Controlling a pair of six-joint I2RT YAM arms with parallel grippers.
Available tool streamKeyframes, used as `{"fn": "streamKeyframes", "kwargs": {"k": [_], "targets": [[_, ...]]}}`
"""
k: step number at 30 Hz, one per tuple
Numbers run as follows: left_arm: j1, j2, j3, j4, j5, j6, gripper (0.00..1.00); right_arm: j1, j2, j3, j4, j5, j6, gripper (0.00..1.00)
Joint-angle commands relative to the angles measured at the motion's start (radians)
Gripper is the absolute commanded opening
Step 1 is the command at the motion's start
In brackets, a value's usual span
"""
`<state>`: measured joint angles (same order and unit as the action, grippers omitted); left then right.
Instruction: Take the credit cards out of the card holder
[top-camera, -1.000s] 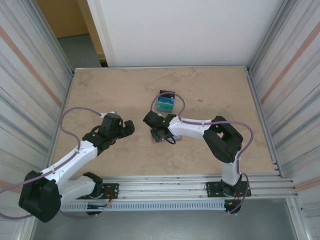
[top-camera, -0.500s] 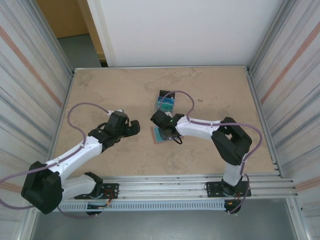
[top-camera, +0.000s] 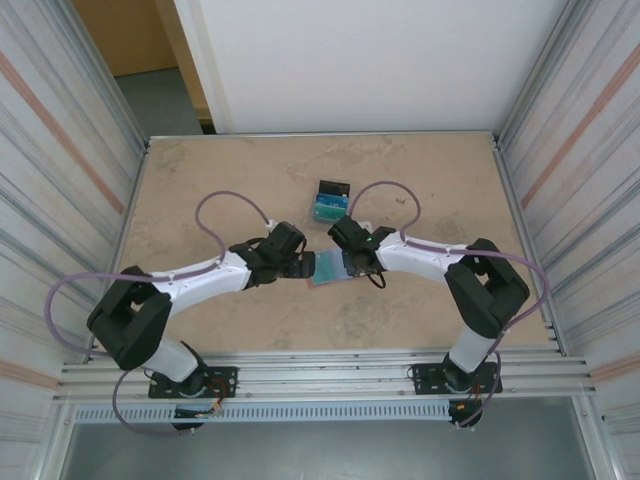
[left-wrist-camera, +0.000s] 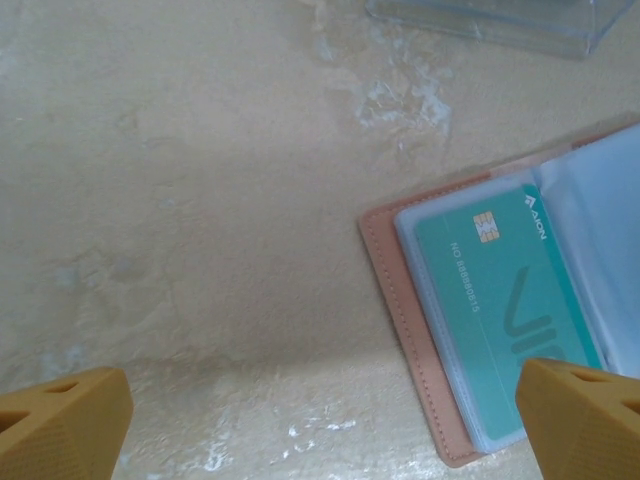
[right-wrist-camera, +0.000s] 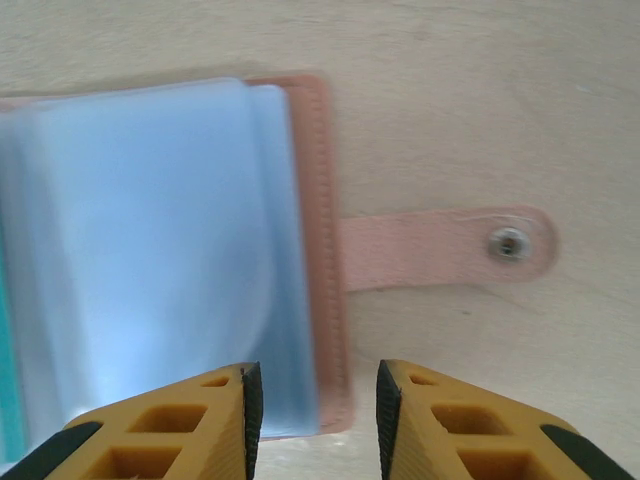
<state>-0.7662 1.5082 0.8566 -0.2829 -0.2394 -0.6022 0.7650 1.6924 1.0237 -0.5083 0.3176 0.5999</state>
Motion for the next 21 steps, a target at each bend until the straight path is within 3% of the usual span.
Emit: {"fn": "streamKeyframes", "kwargs": {"k": [1,6,10,16,21], "targets": [[-0.004,0.026,0.030,-0.001,-0.020,0.014,0.99,-0.035,-0.084,-0.034,0.003,0.019,0.052,0.36],[-0.004,0.050,0.029,0.001,-0.026,0.014,0.99,-0.073,-0.190,-0.068,0.017,-0.004,0.060,0.36],[-0.004,0.074,0.028,0.001,-0.029,0.013,0.99,-0.084,-0.221,-0.061,0.070,-0.135,0.015,0.36],[-0.004,0.115,0.034,0.019,-0.017,0.012,0.99,-0.084,-0.126,-0.008,0.161,-0.448,-0.017,0.26],[-0.004,0.147,0.043,0.024,-0.006,0.008,0.99,-0.084,-0.037,0.028,0.189,-0.541,-0.019,0.22]]}}
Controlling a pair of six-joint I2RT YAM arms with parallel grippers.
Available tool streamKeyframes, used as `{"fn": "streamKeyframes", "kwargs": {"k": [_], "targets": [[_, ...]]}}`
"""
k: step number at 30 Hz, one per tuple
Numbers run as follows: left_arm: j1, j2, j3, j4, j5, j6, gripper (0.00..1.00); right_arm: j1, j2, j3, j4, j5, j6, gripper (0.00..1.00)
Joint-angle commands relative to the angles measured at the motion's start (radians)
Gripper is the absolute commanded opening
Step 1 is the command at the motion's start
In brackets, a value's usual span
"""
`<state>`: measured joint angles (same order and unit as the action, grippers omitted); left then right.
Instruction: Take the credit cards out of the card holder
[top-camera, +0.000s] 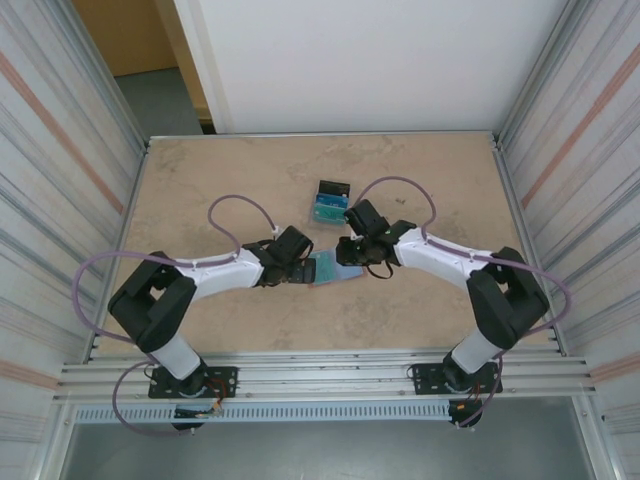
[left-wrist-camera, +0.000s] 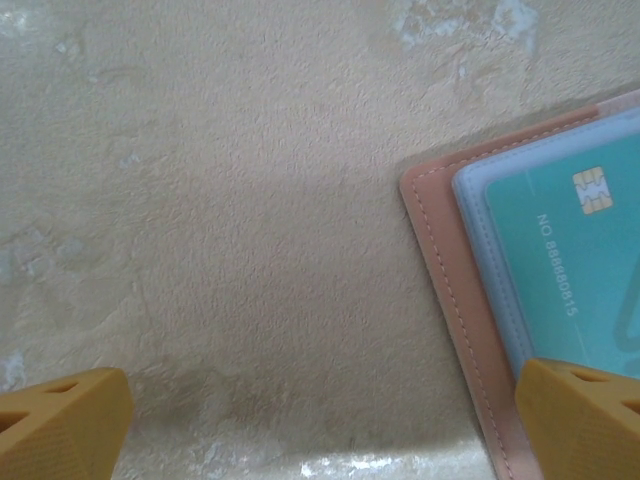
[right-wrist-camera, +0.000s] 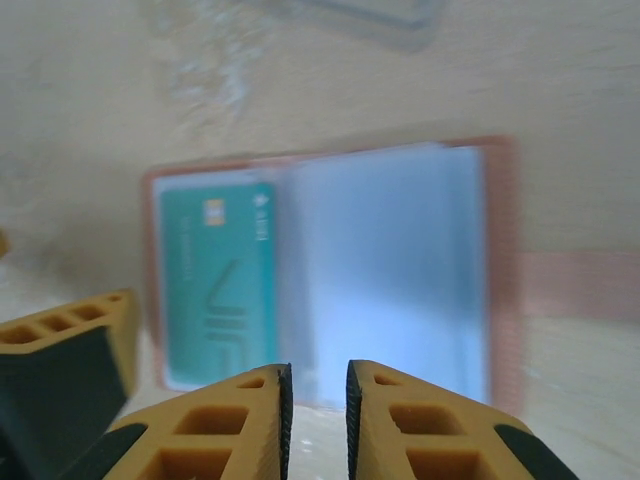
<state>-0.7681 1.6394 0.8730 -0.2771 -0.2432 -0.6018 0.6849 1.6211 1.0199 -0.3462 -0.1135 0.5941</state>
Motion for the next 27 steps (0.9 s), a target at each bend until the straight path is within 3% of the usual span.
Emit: {"fn": "streamKeyframes", "kwargs": {"k": [1,27], "targets": [[-0.002,0.019,0.027,0.018,-0.001,0.007,0.99,-0.005,0.048,0.037,0.027,-0.123,-0.017,0.22],[-0.002,0.028,0.020,-0.008,-0.014,0.007,0.99,-0.030,0.224,0.061,0.076,-0.213,-0.047,0.20]]}}
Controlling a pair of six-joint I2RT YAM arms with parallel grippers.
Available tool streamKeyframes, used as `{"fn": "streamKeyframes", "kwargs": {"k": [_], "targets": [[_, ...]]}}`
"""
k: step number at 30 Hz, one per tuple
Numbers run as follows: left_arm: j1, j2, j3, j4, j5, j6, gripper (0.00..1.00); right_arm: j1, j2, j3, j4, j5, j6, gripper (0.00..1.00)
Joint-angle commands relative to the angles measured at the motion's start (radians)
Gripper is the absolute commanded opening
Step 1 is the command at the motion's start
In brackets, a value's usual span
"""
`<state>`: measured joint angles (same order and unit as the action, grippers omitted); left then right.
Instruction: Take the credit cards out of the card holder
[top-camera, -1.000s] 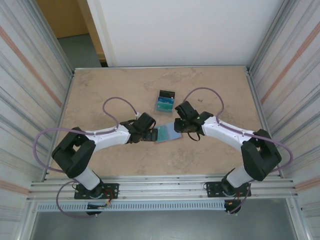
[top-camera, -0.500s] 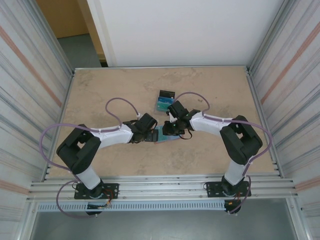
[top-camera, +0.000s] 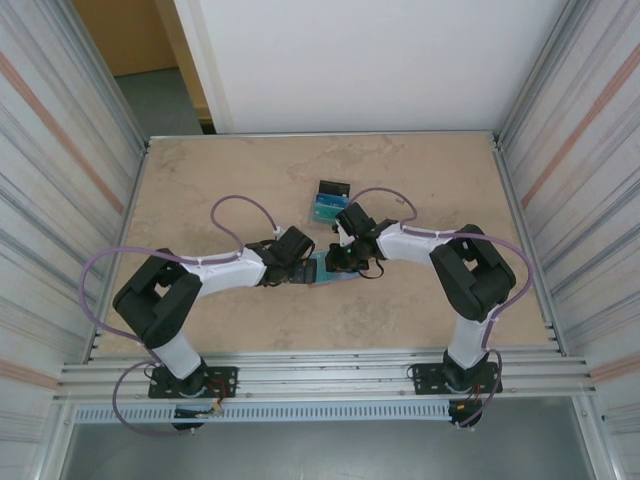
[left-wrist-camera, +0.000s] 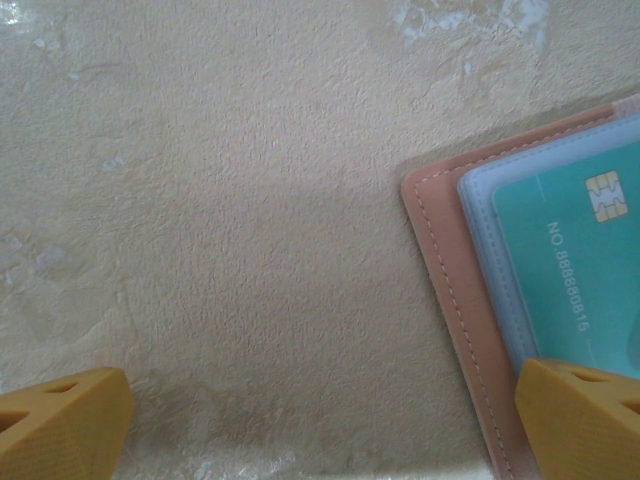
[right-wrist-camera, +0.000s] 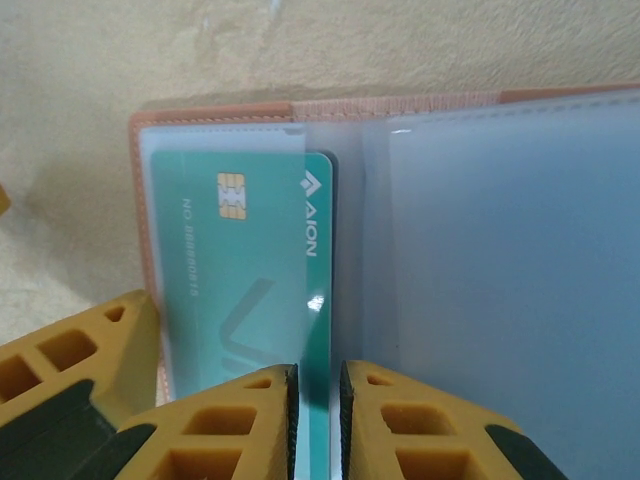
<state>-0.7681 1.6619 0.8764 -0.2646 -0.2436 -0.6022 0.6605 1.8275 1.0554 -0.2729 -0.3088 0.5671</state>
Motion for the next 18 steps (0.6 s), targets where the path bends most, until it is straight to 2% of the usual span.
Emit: {"fn": "streamKeyframes", "kwargs": {"k": [1,8,18], "targets": [[-0.002,0.005,0.016,-0.022,-0.016,0.006,0.99,-0.006,0.022,0.026,0.003,-0.020,-0.021,0.20],[-0.002,0.017,0.019,-0.033,-0.018,0.004,0.99,-0.021,0.022,0.008,0.043,-0.087,-0.005,0.19],[-0.002,0.049,0.041,-0.084,-0.028,-0.004,0.99,-0.088,0.026,-0.075,0.239,-0.295,0.077,0.19]]}}
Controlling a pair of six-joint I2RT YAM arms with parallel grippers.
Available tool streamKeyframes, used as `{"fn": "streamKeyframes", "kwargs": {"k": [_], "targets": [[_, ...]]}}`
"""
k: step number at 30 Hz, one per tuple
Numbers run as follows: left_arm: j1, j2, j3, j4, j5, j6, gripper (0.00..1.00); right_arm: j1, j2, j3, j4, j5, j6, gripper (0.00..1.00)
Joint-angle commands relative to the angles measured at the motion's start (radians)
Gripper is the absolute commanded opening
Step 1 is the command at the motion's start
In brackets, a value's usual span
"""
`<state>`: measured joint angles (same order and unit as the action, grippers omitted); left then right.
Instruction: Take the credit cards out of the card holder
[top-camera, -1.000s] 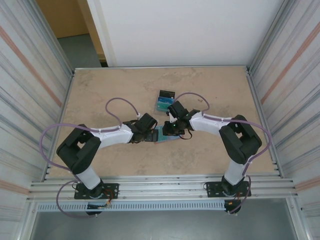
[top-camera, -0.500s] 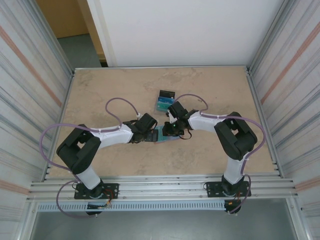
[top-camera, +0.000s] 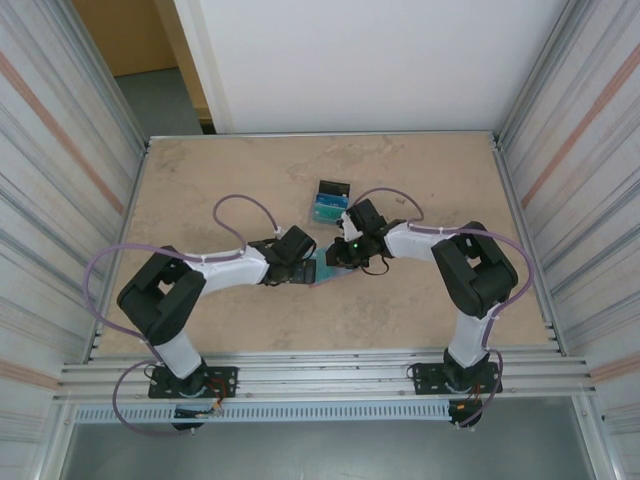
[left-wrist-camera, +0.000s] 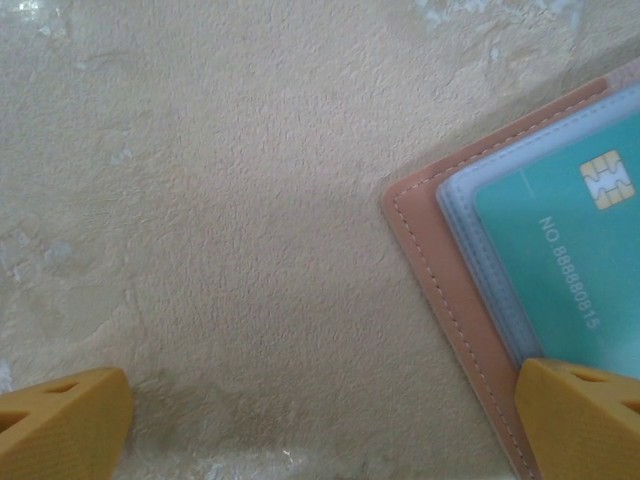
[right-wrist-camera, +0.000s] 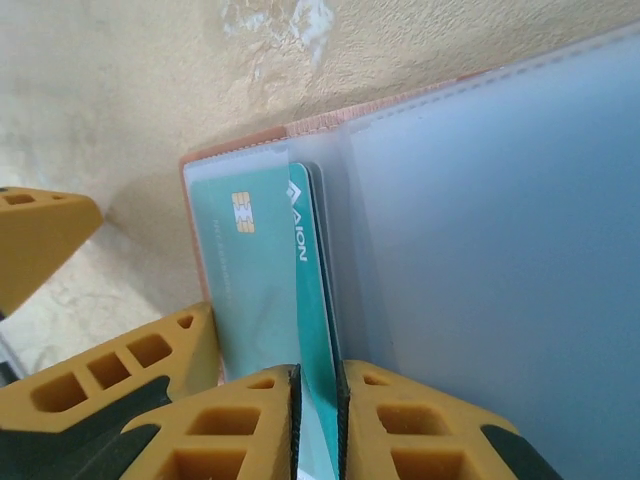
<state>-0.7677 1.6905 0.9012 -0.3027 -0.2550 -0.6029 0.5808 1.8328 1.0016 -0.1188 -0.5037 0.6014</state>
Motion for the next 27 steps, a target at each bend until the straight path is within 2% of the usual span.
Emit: {"fn": "streamKeyframes", "kwargs": {"k": [1,14,17,27], "targets": [[-0.002,0.021,0.016,-0.046,-0.016,-0.003,0.99,-0.011,0.024,-0.024,0.091,-0.110,0.047,0.18],[0.004,0.017,0.020,-0.061,-0.029,-0.001,0.99,-0.018,0.062,-0.042,0.148,-0.158,0.062,0.17],[0.011,0.015,0.020,-0.070,-0.033,-0.003,0.99,-0.018,0.064,-0.058,0.179,-0.184,0.075,0.20],[0.021,-0.012,0.016,-0.093,-0.048,-0.004,0.99,-0.009,0.007,-0.129,0.229,-0.187,0.111,0.17]]}}
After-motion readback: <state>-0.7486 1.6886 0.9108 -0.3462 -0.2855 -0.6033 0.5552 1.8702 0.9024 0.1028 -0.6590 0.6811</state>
